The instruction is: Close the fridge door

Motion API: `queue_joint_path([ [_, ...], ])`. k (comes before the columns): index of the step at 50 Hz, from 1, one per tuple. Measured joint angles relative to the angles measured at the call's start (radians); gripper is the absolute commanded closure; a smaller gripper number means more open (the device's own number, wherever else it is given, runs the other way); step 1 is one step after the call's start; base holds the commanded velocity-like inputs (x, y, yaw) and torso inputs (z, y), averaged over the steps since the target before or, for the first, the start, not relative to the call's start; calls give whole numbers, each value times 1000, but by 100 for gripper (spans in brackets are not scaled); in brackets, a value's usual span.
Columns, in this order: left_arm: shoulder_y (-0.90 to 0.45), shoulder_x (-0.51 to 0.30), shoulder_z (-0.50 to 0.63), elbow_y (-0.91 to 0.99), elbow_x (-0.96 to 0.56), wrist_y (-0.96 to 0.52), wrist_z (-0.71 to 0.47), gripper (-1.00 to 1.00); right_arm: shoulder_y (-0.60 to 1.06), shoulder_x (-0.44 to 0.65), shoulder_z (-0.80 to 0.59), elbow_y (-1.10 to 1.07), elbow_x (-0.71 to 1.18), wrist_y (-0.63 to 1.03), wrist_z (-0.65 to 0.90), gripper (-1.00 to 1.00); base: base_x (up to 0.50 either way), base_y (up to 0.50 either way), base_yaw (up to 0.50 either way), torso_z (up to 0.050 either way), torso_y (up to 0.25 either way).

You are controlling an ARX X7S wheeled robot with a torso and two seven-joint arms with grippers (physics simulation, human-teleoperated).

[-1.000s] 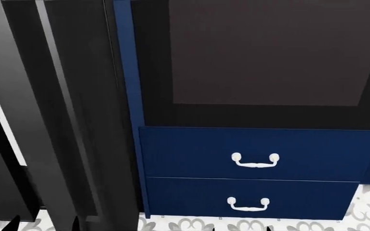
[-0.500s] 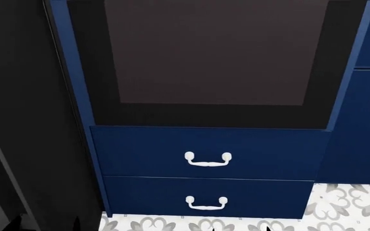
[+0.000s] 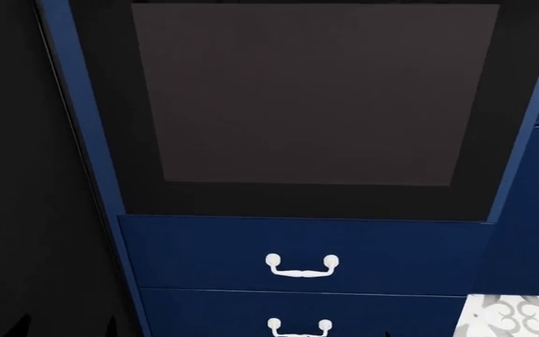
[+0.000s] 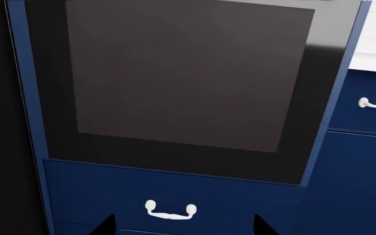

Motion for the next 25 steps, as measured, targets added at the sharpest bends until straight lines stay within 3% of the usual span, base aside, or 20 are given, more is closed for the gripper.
queue_joint_path([
  [25,5,-15,11,16,-14,-2,-15,-100,-4,13,-14,-18,12,7,15,-100,500,-1,0,0,0],
])
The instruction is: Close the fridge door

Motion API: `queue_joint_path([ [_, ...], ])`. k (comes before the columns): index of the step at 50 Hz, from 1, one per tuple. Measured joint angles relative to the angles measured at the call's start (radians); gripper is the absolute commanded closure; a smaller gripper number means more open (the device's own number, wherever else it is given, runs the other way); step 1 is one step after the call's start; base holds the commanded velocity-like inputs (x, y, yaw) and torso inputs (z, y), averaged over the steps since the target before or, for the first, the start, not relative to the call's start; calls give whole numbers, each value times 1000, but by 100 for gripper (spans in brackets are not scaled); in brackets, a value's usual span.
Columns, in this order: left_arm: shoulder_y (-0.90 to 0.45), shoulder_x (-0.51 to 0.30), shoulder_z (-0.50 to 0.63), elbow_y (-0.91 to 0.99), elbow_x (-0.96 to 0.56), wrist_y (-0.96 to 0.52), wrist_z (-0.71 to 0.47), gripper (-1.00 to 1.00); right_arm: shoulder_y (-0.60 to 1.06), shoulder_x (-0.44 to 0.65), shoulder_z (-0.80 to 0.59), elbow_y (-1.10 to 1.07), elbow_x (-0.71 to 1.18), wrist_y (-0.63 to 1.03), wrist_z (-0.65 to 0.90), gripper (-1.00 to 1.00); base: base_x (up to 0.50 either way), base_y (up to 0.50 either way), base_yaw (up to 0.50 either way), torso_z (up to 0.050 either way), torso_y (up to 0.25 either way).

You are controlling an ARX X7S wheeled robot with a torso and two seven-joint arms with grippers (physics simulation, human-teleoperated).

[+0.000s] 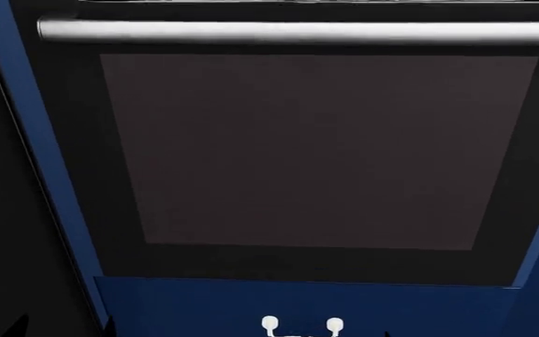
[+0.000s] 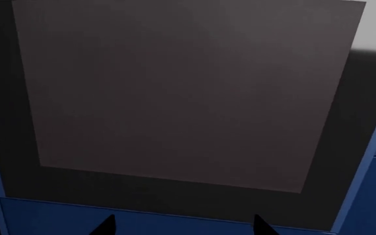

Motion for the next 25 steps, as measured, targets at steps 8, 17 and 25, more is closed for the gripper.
queue_joint_path([
  [8,0,-4,4,1,-3,0,-5,-100,0,4,-4,-1,4,-1,4,-100,500,0,0,0,0],
  [17,-1,-7,8,2,-7,0,-9,-100,1,8,-8,-1,7,-2,8,-100,500,-1,0,0,2],
  [25,-3,-10,12,1,-10,1,-13,-100,3,11,-12,0,10,-3,12,-100,500,0,0,0,0],
])
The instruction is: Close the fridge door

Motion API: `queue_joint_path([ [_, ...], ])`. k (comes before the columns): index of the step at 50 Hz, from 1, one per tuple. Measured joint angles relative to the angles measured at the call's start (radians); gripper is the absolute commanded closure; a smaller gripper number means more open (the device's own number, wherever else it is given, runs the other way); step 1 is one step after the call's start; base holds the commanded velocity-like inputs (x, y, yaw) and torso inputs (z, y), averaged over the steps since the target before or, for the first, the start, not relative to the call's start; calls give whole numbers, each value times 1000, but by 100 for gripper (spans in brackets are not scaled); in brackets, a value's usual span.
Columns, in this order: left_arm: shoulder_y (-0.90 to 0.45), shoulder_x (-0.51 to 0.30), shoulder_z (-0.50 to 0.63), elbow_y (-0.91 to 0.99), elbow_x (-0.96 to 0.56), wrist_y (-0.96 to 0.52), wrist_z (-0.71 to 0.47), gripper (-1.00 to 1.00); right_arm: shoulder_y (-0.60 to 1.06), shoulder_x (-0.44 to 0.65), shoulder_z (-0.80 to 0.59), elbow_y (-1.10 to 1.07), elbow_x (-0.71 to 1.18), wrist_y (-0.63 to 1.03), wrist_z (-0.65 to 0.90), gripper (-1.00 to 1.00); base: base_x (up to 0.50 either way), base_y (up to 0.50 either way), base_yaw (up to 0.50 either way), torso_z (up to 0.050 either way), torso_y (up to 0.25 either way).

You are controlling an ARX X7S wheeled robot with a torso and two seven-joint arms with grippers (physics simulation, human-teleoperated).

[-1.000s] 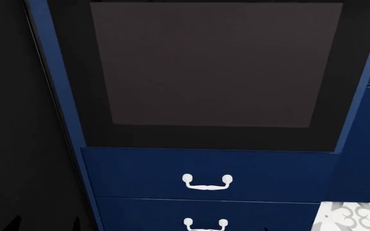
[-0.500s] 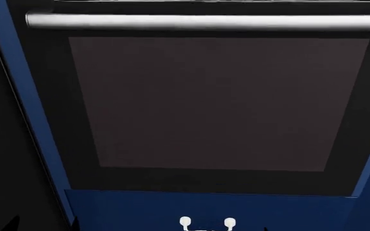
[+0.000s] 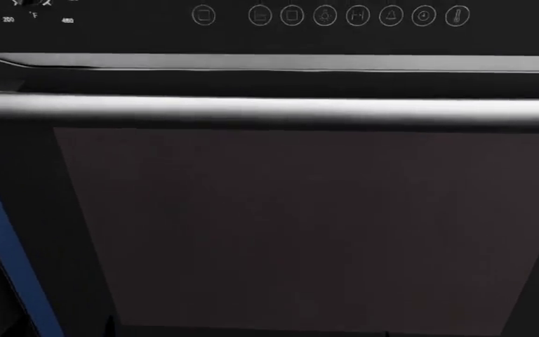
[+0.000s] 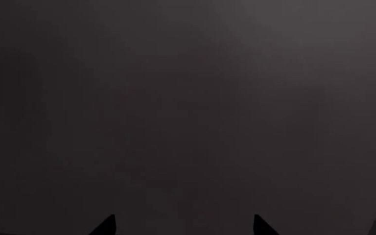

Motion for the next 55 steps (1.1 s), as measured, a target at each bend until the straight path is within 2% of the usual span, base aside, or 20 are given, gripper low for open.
queue_joint_path([
  [5,-2,-1,3,-4,-1,2,-2,-100,2,2,-3,4,1,-3,2,-100,500,0,0,0,0],
  [14,-2,-5,-3,6,-18,-5,-10,-100,9,4,-7,16,0,-7,8,-100,0,0,0,0,1],
  [21,34,-25,-44,110,-70,-67,-41,-100,13,3,-11,25,2,-13,11,-100,0,0,0,0,0],
  [28,92,-76,-147,274,-172,-155,-88,-100,15,1,-15,25,5,-17,16,-100,0,0,0,0,0],
  [33,85,-108,-258,311,-288,-213,-118,-100,19,-2,-18,28,8,-20,20,-100,0,0,0,0,0],
  [42,22,-149,-408,247,-416,-263,-142,-100,29,-5,-21,33,13,-24,26,-100,0,0,0,0,0],
  [55,-119,-226,-548,89,-519,-304,-184,-100,32,-5,-25,32,22,-28,36,-100,0,0,0,0,0],
])
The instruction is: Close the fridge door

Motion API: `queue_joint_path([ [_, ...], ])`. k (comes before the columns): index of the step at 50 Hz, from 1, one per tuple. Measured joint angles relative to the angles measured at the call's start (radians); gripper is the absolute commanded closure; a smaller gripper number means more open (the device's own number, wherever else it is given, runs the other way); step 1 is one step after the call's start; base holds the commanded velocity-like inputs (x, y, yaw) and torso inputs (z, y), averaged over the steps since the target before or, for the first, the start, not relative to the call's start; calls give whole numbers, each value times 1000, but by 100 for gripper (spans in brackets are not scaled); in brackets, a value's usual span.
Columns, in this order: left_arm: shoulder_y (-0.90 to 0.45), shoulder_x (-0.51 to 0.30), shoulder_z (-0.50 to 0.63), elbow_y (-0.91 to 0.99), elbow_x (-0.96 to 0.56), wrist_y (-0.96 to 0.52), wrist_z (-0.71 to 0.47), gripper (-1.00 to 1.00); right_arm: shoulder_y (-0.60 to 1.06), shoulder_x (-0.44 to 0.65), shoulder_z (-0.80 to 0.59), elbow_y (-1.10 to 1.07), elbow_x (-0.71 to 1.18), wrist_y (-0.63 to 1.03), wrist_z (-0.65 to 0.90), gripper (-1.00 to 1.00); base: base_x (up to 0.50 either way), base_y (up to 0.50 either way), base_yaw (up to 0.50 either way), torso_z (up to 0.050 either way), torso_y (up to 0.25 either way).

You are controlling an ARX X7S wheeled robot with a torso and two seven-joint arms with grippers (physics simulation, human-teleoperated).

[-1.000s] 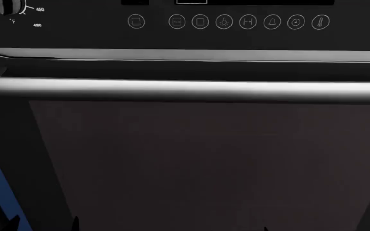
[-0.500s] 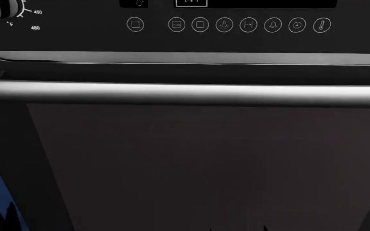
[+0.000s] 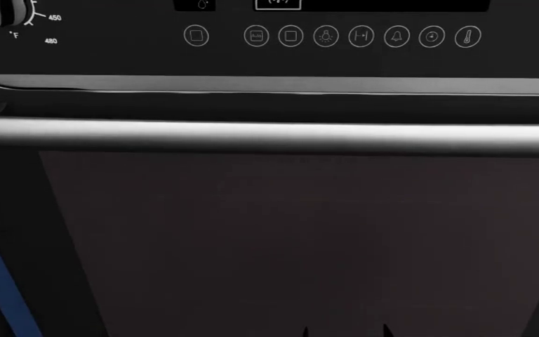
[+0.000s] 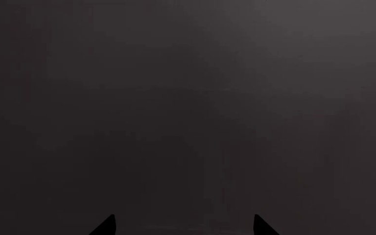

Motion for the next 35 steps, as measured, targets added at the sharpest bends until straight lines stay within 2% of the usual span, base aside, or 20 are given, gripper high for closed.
queue_joint_path([
  [12,-186,-79,-45,-160,18,-10,-35,-100,2,3,-3,2,7,-5,7,-100,0,0,0,0,0],
  [17,-206,-92,-18,-132,16,-21,-18,-100,2,5,-5,2,9,-6,9,-100,0,0,0,0,0],
  [24,-89,-92,49,101,-44,-54,34,-100,-5,12,-9,-8,11,-3,11,-100,0,0,0,0,0],
  [30,125,-100,143,337,-42,-30,157,-100,-10,17,-11,-20,14,2,14,-100,0,0,0,0,0],
  [35,277,-86,228,437,10,15,250,-100,-10,20,-15,-27,15,8,16,-100,0,0,0,0,0],
])
